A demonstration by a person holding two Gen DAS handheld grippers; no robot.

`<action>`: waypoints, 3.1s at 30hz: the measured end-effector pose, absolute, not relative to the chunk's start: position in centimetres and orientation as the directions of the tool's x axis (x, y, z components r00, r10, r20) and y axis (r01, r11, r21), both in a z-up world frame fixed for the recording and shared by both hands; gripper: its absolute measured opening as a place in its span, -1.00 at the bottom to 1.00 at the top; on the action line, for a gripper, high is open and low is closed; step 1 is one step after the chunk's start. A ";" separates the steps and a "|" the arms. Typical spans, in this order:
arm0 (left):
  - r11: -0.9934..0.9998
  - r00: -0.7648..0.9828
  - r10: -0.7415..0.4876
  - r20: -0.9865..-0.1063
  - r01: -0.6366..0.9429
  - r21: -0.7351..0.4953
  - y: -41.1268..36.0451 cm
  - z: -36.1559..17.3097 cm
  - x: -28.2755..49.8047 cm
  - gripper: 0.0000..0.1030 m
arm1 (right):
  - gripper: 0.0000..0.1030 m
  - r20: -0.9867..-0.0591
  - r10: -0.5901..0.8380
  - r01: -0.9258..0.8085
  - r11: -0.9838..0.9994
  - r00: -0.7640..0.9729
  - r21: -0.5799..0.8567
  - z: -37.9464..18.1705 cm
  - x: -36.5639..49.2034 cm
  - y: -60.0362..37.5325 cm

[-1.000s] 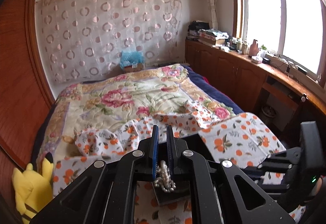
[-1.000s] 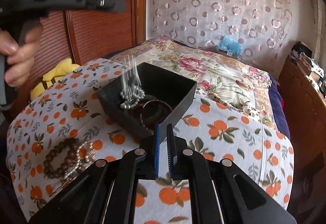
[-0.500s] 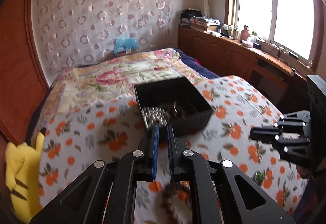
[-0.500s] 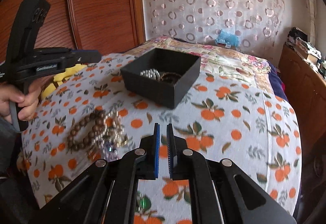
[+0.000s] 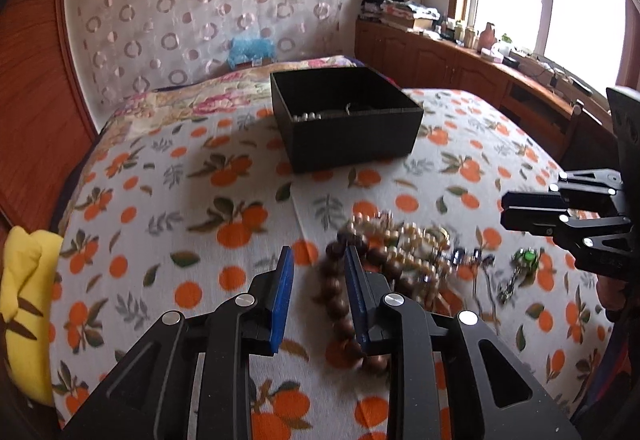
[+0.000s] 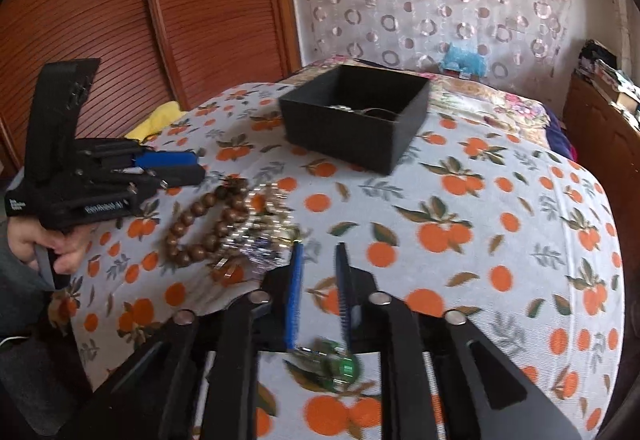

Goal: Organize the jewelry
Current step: 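Return both grippers to the jewelry pile and open them over the beads, then grasp the brown wooden bead bracelet with the left gripper while the right gripper grasps the silver brooch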

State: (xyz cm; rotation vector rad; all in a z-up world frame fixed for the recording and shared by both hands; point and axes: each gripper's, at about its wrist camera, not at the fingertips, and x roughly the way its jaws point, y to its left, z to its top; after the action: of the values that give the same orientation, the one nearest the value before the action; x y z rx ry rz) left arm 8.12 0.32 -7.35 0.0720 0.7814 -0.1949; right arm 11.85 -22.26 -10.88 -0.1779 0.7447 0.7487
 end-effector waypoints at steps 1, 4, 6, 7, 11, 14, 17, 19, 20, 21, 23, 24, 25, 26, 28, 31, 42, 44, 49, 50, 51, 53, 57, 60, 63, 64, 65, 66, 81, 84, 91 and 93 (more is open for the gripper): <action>0.979 0.689 -0.149 -0.709 0.203 -0.009 0.4 -7.6 7.9 -0.52 | -0.50 -0.673 0.559 -0.683 0.722 0.484 0.109 -11.0 11.7 -21.7; 0.979 0.679 -0.153 -0.718 0.202 -0.018 0.4 -8.1 7.6 -0.51 | -0.44 -0.688 0.566 -0.703 0.702 0.455 0.113 -11.4 11.6 -20.3; 0.979 0.674 -0.156 -0.722 0.204 -0.021 0.4 -8.4 7.6 -0.51 | -0.32 -0.697 0.568 -0.714 0.691 0.437 0.115 -11.7 11.5 -19.7; 0.979 0.672 -0.154 -0.725 0.203 -0.020 0.4 -8.5 7.6 -0.51 | -0.28 -0.701 0.566 -0.717 0.688 0.434 0.111 -11.8 11.4 -19.4; 0.979 0.661 -0.156 -0.734 0.203 -0.025 0.2 -9.0 7.8 -0.51 | -0.21 -0.726 0.548 -0.715 0.690 0.415 0.113 -12.7 11.7 -18.5; 0.978 0.652 -0.155 -0.743 0.206 -0.023 0.1 -9.4 7.8 -0.51 | -0.20 -0.744 0.535 -0.708 0.696 0.400 0.119 -13.2 12.2 -18.3; 0.978 0.645 -0.153 -0.749 0.210 -0.020 -0.1 -9.7 7.8 -0.51 | -0.18 -0.750 0.535 -0.714 0.690 0.389 0.122 -13.3 12.2 -18.2; 0.978 0.643 -0.155 -0.750 0.208 -0.023 -0.1 -9.8 7.8 -0.50 | -0.26 -0.752 0.537 -0.717 0.686 0.383 0.125 -13.3 12.1 -18.2; 0.978 0.644 -0.154 -0.750 0.209 -0.022 -0.1 -9.7 7.8 -0.50 | -0.37 -0.751 0.540 -0.719 0.683 0.379 0.128 -13.2 12.0 -18.3; 0.978 0.644 -0.153 -0.750 0.209 -0.020 -0.1 -9.7 7.8 -0.50 | -0.44 -0.751 0.540 -0.721 0.681 0.380 0.126 -13.1 11.9 -18.4; 0.978 0.644 -0.153 -0.749 0.209 -0.021 -0.1 -9.8 7.8 -0.50 | -0.53 -0.748 0.538 -0.722 0.682 0.389 0.115 -12.9 11.7 -18.6; 0.978 0.644 -0.153 -0.750 0.209 -0.021 -0.1 -9.8 7.8 -0.50 | -0.53 -0.749 0.534 -0.721 0.684 0.392 0.111 -12.8 11.7 -18.8; 0.978 0.644 -0.152 -0.750 0.208 -0.019 -0.2 -9.8 7.8 -0.50 | -0.53 -0.749 0.527 -0.719 0.688 0.402 0.098 -12.7 11.6 -18.9; 0.978 0.644 -0.152 -0.750 0.208 -0.018 -0.2 -9.8 7.8 -0.49 | -0.53 -0.750 0.521 -0.718 0.691 0.408 0.090 -12.7 11.6 -19.0; 0.978 0.645 -0.150 -0.750 0.208 -0.016 -0.2 -9.8 7.8 -0.49 | -0.53 -0.751 0.513 -0.713 0.697 0.415 0.082 -12.6 11.7 -19.3; 0.978 0.645 -0.150 -0.750 0.208 -0.017 -0.2 -9.8 7.8 -0.49 | -0.53 -0.746 0.493 -0.694 0.718 0.448 0.057 -12.3 11.9 -20.2; 0.978 0.645 -0.151 -0.750 0.209 -0.018 -0.3 -9.8 7.7 -0.47 | -0.54 -0.739 0.413 -0.645 0.764 0.532 -0.037 -11.2 12.5 -22.2; 0.978 0.645 -0.151 -0.750 0.209 -0.017 -0.3 -9.8 7.8 -0.47 | -0.54 -0.748 0.399 -0.636 0.771 0.531 -0.039 -11.4 12.7 -22.8; 0.978 0.645 -0.150 -0.750 0.208 -0.016 -0.3 -9.8 7.8 -0.47 | -0.54 -0.773 0.388 -0.618 0.786 0.502 -0.006 -11.8 13.5 -24.3; 0.978 0.645 -0.150 -0.749 0.208 -0.016 -0.2 -9.8 7.8 -0.47 | -0.54 -0.776 0.386 -0.620 0.785 0.498 -0.008 -11.9 13.5 -24.3; 0.978 0.645 -0.150 -0.750 0.208 -0.016 -0.2 -9.8 7.8 -0.47 | -0.54 -0.778 0.380 -0.619 0.785 0.501 -0.015 -11.9 13.5 -24.2; 0.978 0.644 -0.152 -0.749 0.208 -0.020 -0.2 -9.8 7.8 -0.47 | -0.54 -0.781 0.364 -0.610 0.792 0.508 -0.028 -11.9 13.7 -24.4; 0.978 0.645 -0.149 -0.750 0.208 -0.016 -0.3 -9.7 7.7 -0.47 | -0.56 -0.771 0.330 -0.573 0.817 0.545 -0.056 -11.5 14.2 -25.0; 0.978 0.645 -0.152 -0.749 0.208 -0.019 -0.3 -9.8 7.8 -0.47 | -0.58 -0.764 0.311 -0.552 0.831 0.565 -0.070 -11.2 14.5 -25.7; 0.978 0.645 -0.151 -0.749 0.208 -0.018 -0.3 -9.8 7.8 -0.47 | -0.59 -0.762 0.299 -0.536 0.841 0.574 -0.074 -11.1 14.9 -26.4; 0.978 0.645 -0.151 -0.749 0.208 -0.018 -0.3 -9.8 7.8 -0.47 | -0.59 -0.762 0.297 -0.532 0.844 0.576 -0.073 -11.2 15.1 -26.5; 0.978 0.645 -0.151 -0.749 0.208 -0.018 -0.3 -9.8 7.7 -0.47 | -0.59 -0.761 0.294 -0.527 0.846 0.578 -0.073 -11.2 15.2 -26.7; 0.978 0.645 -0.151 -0.749 0.208 -0.018 -0.3 -9.8 7.8 -0.47 | -0.59 -0.759 0.296 -0.523 0.850 0.580 -0.068 -11.2 15.3 -26.9; 0.976 0.692 -0.191 -0.696 0.211 -0.058 0.3 -7.5 7.3 -0.76 | -0.59 -0.715 0.362 -0.540 0.842 0.598 -0.026 -9.9 15.1 -26.5; 0.974 0.732 -0.202 -0.650 0.219 -0.057 0.4 -5.2 6.8 -0.76 | -0.59 -0.704 0.372 -0.543 0.839 0.604 -0.023 -9.4 15.2 -26.3; 0.970 0.793 -0.212 -0.572 0.240 -0.028 0.0 -0.7 6.8 -0.76 | -0.59 -0.681 0.393 -0.557 0.830 0.618 -0.027 -8.0 15.7 -25.1; 0.971 0.804 -0.206 -0.558 0.239 -0.014 0.0 0.2 7.2 -0.76 | -0.58 -0.674 0.398 -0.561 0.827 0.622 -0.029 -7.6 15.9 -24.7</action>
State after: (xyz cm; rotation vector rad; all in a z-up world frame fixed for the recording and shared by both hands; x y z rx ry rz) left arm 7.19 -0.02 0.20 0.0579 0.5902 -0.2381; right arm 15.94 -24.68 -7.62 -0.2471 0.7092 0.5576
